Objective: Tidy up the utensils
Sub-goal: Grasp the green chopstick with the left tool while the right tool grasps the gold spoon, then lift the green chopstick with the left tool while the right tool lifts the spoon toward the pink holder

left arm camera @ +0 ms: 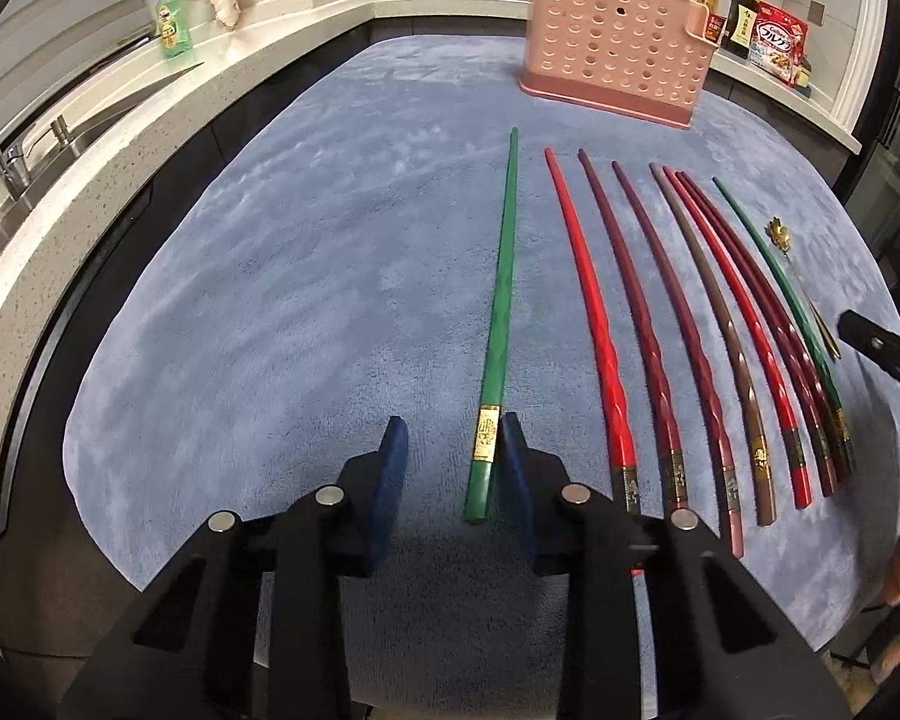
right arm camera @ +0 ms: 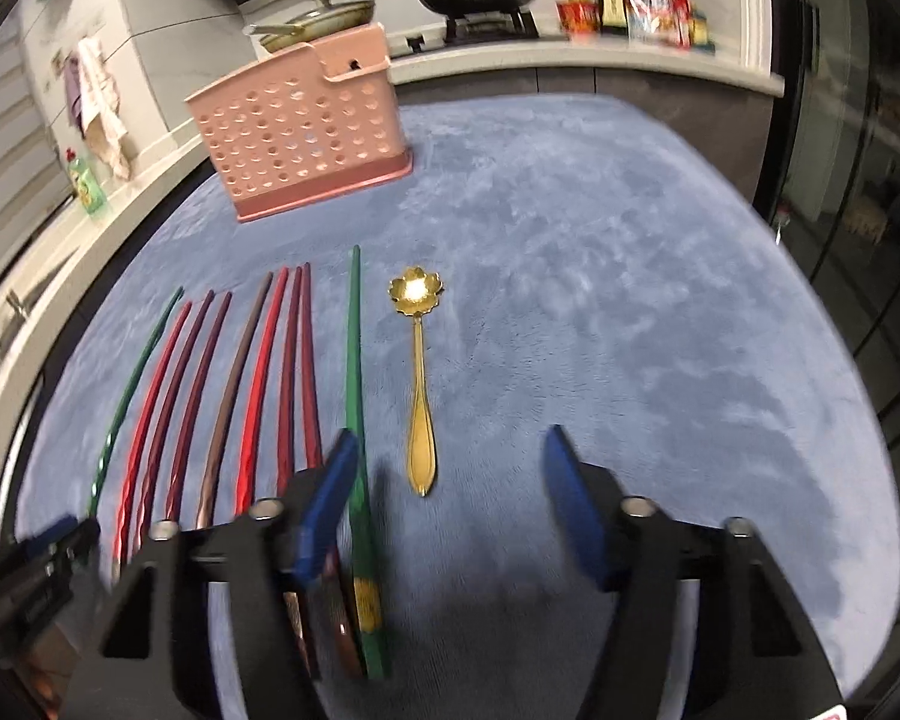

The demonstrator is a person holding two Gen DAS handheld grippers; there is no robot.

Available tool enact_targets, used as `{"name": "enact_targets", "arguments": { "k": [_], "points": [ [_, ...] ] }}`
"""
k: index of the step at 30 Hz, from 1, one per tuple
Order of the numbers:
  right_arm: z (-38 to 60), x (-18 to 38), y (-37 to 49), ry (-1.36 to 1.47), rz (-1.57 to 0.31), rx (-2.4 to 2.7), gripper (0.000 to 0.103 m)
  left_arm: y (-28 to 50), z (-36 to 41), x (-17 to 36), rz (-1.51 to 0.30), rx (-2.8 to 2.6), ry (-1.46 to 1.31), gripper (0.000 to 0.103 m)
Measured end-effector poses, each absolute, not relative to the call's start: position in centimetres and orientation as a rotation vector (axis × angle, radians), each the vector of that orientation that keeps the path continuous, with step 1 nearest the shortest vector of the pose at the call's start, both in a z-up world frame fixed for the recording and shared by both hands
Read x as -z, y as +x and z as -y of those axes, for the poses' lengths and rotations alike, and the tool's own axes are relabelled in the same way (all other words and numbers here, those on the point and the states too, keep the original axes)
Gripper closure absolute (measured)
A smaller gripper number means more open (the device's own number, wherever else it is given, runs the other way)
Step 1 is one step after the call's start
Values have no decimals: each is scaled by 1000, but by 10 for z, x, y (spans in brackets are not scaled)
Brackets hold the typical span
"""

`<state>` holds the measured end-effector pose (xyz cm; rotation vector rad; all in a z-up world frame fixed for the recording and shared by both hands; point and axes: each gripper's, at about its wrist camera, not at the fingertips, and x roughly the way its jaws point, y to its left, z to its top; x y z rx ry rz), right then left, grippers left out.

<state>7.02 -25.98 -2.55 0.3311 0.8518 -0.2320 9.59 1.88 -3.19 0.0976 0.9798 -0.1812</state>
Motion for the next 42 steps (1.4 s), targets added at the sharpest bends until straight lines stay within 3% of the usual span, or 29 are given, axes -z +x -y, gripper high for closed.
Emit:
{"name": "enact_targets", "arguments": {
  "k": [2, 4, 12, 16, 20, 23, 31, 42],
  "points": [
    [262, 31, 77, 355, -865, 221, 66, 96, -18, 32, -979, 178, 103, 73],
    [263, 36, 80, 372, -872, 214, 74, 96, -17, 32, -979, 175, 107, 72],
    [262, 40, 77, 360, -855, 211, 81, 95, -16, 32, -978, 170, 100, 72],
    [266, 40, 73, 373, -858, 201, 94, 96, -18, 31, -982, 173, 90, 73],
    [267, 37, 68, 382, -859, 184, 100, 95, -18, 29, -987, 192, 88, 85],
    [264, 30, 61, 369, -846, 184, 101, 94, -17, 27, -994, 208, 80, 92],
    [266, -3, 45, 356, -773, 185, 101, 87, -20, 10, -981, 246, 33, 94],
    [270, -54, 46, 336, -680, 166, 101, 94, -21, -51, -888, 288, 4, 96]
  ]
}}
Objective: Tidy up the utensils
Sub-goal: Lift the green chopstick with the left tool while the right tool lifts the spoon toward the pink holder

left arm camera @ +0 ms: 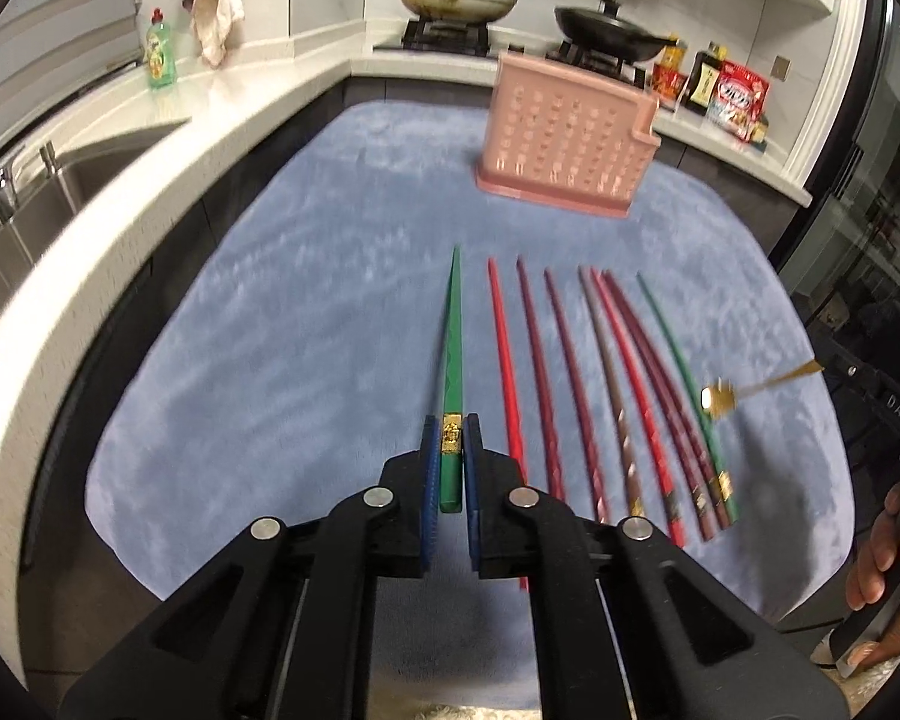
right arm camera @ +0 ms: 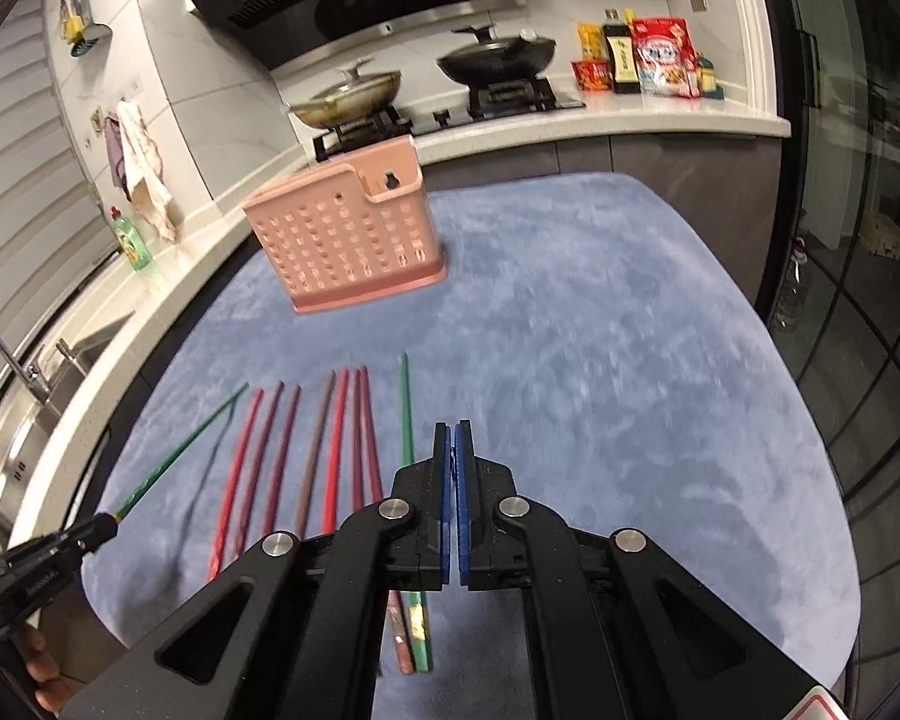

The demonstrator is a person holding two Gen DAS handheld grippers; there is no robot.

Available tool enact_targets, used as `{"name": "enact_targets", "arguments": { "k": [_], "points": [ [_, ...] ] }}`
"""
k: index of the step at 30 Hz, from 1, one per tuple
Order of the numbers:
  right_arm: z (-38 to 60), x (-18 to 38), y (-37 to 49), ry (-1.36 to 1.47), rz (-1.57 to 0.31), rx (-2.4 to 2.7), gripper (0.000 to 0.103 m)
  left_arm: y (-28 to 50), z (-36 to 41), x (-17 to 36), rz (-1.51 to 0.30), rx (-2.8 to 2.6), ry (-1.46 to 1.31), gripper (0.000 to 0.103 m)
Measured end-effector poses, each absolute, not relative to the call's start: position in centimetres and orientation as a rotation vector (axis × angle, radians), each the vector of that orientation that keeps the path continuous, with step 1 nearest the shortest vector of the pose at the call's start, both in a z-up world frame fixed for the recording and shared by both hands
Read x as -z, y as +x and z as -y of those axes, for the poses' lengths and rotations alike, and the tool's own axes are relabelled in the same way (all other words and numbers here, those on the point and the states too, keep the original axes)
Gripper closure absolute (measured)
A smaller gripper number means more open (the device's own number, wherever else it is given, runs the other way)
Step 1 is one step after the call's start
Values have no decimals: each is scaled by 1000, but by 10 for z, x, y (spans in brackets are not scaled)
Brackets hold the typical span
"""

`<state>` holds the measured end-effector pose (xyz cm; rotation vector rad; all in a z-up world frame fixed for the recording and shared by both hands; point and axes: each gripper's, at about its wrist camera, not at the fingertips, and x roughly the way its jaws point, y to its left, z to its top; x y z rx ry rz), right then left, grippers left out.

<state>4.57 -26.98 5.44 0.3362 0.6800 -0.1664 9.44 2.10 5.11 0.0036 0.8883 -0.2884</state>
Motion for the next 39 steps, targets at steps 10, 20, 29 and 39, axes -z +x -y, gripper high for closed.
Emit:
{"name": "enact_targets", "arguments": {
  "k": [10, 20, 29, 39],
  "points": [
    [281, -102, 84, 323, -592, 125, 101, 154, -12, -135, -748, 306, 15, 96],
    [306, -148, 155, 357, -539, 71, 101, 236, 9, -213, -629, 307, -3, 96],
    [321, -184, 234, 336, -485, 81, 101, 277, 37, -291, -468, 351, -41, 96],
    [323, -158, 308, 310, -553, 105, 101, 332, 74, -287, -450, 358, -52, 96]
  ]
}}
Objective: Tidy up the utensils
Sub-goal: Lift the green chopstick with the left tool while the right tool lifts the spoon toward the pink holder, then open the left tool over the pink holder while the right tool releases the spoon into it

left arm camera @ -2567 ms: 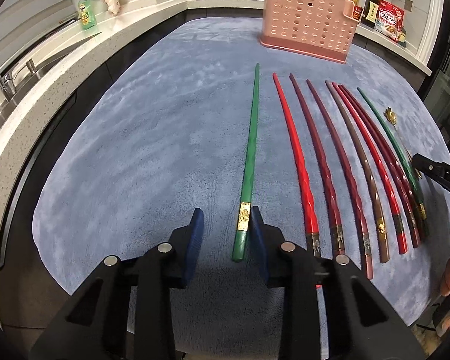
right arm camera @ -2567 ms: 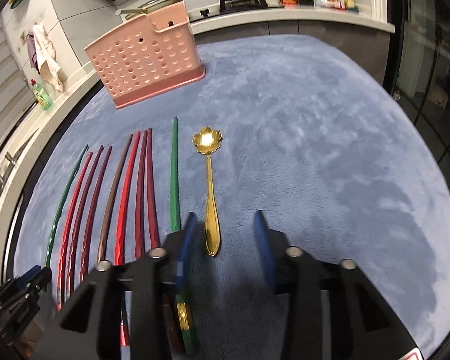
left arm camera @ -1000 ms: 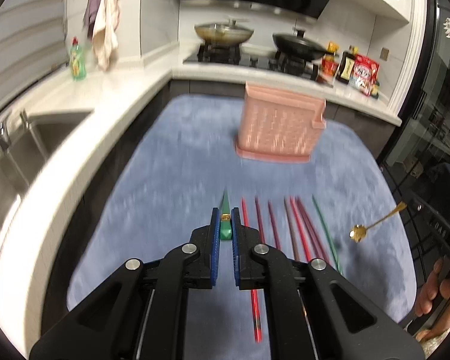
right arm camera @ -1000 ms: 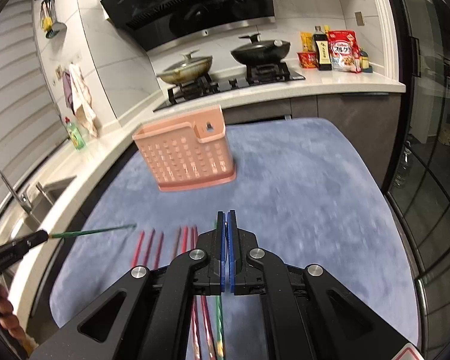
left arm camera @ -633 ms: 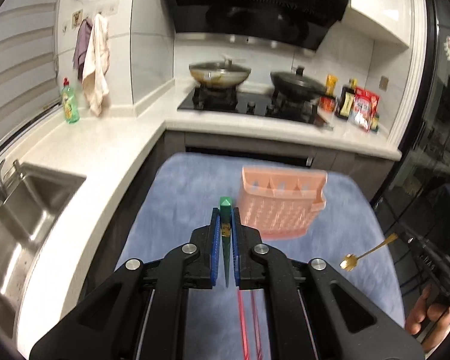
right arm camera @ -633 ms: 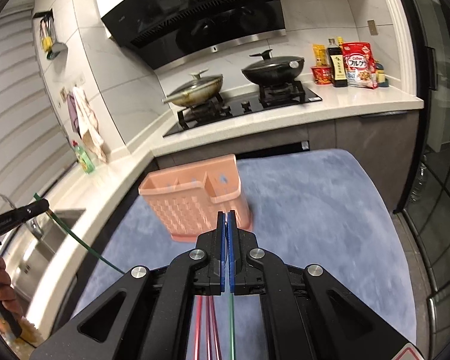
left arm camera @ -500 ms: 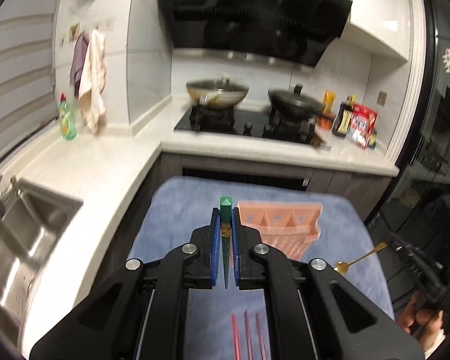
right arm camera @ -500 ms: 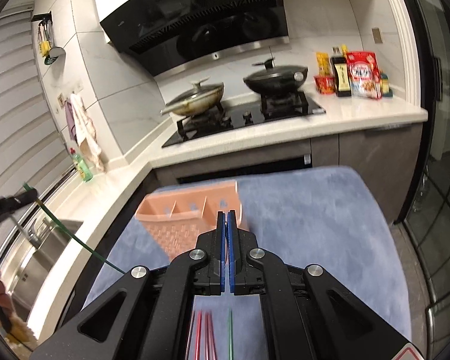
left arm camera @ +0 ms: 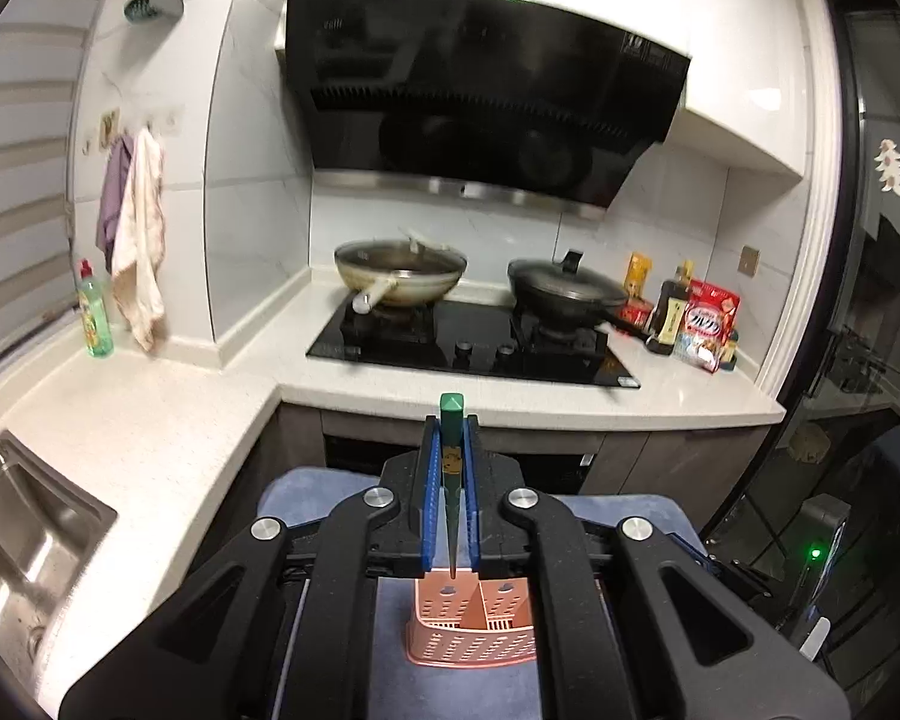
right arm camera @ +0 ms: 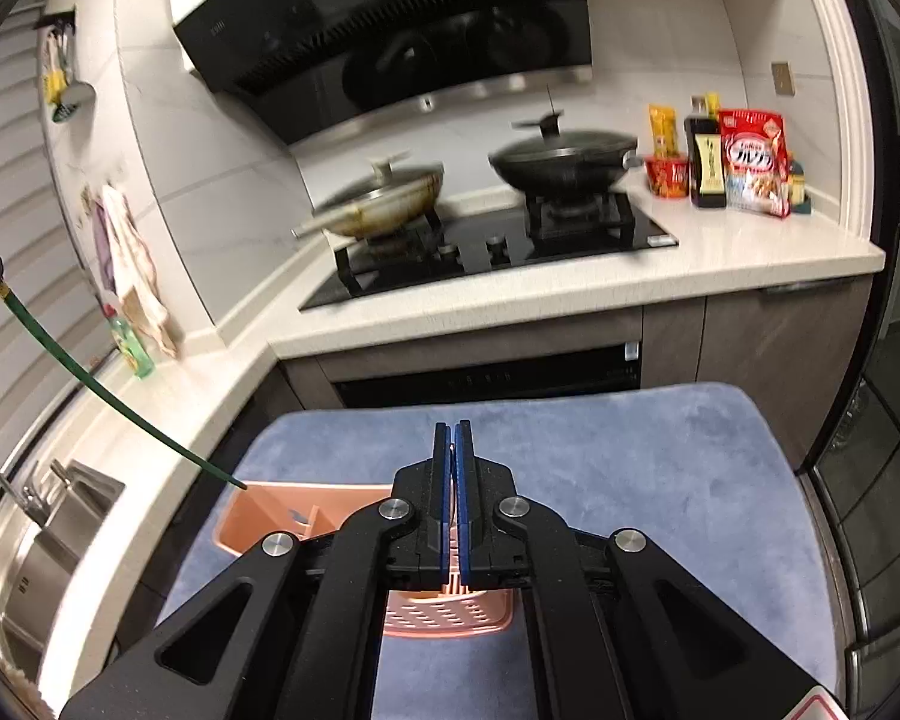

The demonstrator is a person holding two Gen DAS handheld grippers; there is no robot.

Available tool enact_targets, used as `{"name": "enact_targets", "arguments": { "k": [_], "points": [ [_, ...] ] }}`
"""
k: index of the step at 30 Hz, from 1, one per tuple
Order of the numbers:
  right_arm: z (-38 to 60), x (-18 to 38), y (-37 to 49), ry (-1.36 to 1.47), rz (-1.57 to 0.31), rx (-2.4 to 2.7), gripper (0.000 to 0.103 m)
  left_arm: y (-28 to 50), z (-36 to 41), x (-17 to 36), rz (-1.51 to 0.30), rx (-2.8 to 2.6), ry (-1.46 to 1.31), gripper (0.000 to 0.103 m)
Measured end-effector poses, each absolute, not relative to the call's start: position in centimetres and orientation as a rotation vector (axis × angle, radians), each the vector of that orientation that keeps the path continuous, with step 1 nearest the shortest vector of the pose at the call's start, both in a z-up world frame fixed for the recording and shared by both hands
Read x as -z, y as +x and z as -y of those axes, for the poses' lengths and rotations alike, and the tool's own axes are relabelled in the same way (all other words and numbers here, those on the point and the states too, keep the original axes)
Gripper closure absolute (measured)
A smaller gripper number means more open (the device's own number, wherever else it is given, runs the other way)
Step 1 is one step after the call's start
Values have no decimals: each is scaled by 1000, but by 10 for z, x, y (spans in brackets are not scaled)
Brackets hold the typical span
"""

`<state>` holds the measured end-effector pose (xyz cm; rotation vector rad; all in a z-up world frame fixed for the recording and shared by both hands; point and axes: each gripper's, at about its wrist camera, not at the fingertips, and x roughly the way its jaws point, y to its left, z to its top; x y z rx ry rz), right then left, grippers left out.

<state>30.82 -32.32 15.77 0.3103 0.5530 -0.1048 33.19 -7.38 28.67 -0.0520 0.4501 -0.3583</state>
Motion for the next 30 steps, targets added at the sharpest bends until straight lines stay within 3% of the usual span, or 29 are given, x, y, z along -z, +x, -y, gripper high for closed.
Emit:
{"name": "enact_targets", "arguments": {
  "k": [7, 13, 16, 17, 18, 22, 30],
  "points": [
    [326, -126, 329, 311, -620, 113, 100, 359, 78, -234, -557, 332, -40, 96],
    [326, -134, 325, 306, -601, 123, 94, 357, 67, -225, -568, 289, -36, 95],
    [327, -146, 313, 324, -581, 115, 92, 347, 63, -231, -549, 265, -12, 76],
    [327, -152, 306, 324, -571, 112, 88, 341, 60, -234, -541, 257, -11, 61],
    [326, -159, 298, 319, -560, 111, 86, 334, 55, -237, -530, 250, -16, 53],
    [318, -176, 256, 294, -521, 87, 72, 305, 42, -241, -501, 218, 15, 51],
    [298, -160, 150, 260, -555, 58, 65, 225, 9, -191, -571, 191, 64, 51]
  ]
}}
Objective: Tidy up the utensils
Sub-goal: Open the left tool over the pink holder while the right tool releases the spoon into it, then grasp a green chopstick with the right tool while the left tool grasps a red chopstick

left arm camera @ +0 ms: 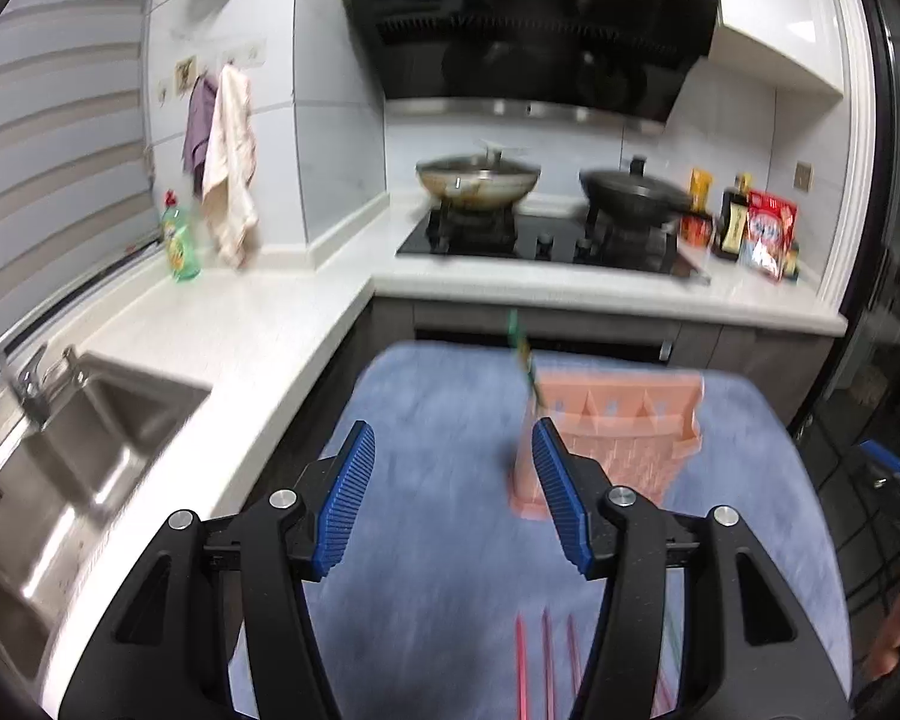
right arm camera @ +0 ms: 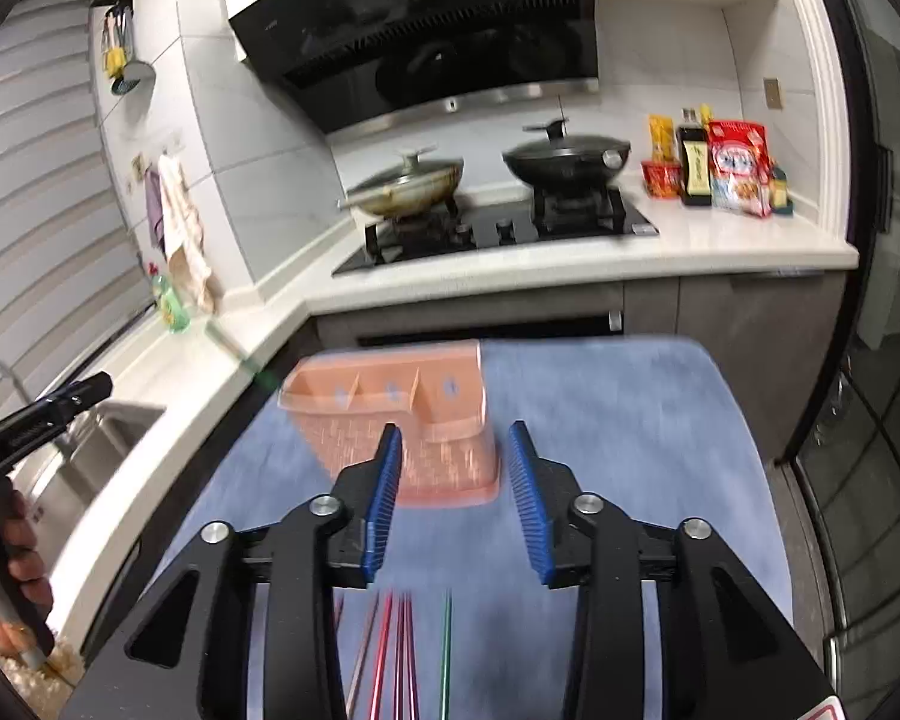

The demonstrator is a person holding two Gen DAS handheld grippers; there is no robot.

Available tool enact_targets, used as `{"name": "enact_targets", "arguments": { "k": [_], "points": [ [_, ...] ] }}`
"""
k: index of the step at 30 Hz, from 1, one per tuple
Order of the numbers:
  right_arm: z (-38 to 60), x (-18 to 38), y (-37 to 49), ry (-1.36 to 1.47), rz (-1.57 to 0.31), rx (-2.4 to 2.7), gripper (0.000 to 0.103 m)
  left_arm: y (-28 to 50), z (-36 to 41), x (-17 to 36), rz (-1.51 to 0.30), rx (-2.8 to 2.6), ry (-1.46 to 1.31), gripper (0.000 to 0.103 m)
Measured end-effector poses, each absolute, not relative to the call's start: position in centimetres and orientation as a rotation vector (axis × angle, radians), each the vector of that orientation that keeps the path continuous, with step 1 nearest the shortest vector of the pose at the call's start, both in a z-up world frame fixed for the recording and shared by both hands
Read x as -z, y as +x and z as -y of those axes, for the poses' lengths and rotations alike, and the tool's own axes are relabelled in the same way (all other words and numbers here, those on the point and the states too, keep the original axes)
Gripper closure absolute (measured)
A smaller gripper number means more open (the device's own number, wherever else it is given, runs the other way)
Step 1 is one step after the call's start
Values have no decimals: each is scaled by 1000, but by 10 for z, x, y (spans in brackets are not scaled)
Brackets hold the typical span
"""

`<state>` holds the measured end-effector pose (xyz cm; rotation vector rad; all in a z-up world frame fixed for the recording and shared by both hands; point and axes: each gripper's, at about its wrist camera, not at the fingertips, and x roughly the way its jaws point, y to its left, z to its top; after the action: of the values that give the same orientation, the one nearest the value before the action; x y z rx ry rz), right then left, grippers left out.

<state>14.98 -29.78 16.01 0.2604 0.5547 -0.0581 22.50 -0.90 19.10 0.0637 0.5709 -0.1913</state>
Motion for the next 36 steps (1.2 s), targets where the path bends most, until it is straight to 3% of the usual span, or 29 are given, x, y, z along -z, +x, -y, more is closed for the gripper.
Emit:
{"name": "enact_targets", "arguments": {
  "k": [10, 18, 23, 29, 36],
  "points": [
    [265, -74, 60, 261, -704, 84, 65, 144, -3, -82, -761, 225, 66, 51],
    [243, -18, 36, 242, -791, 103, 65, 110, -4, -35, -834, 208, 69, 51],
    [234, -1, 31, 239, -813, 101, 72, 97, -4, -24, -847, 214, 76, 51],
    [227, 18, 31, 237, -856, 100, 88, 90, -5, -13, -873, 222, 68, 51],
    [222, 30, 31, 234, -884, 87, 93, 85, -7, -9, -891, 232, 52, 51]
  ]
}}
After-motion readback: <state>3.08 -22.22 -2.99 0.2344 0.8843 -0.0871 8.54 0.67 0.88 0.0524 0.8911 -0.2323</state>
